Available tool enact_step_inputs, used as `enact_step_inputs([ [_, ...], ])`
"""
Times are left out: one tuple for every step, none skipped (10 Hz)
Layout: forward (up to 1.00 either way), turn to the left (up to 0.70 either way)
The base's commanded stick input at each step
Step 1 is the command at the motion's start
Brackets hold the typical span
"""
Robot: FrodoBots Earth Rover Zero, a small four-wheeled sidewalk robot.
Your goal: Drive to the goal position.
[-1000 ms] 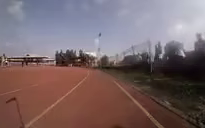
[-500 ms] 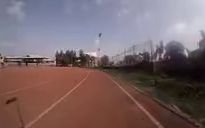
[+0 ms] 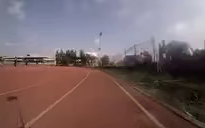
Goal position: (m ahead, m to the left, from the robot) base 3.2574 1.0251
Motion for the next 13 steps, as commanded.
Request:
enact_step_inputs([
  [0.50,0.00],
  [0.50,0.00],
  [0.50,0.00],
  [0.50,0.00],
  [0.50,0.00],
  [0.50,0.00],
  [0.50,0.00],
  [0.50,0.00],
  [0.50,0.00],
  [0.50,0.00],
  [0.50,0.00],
  [0.50,0.00],
  [0.50,0.00],
])
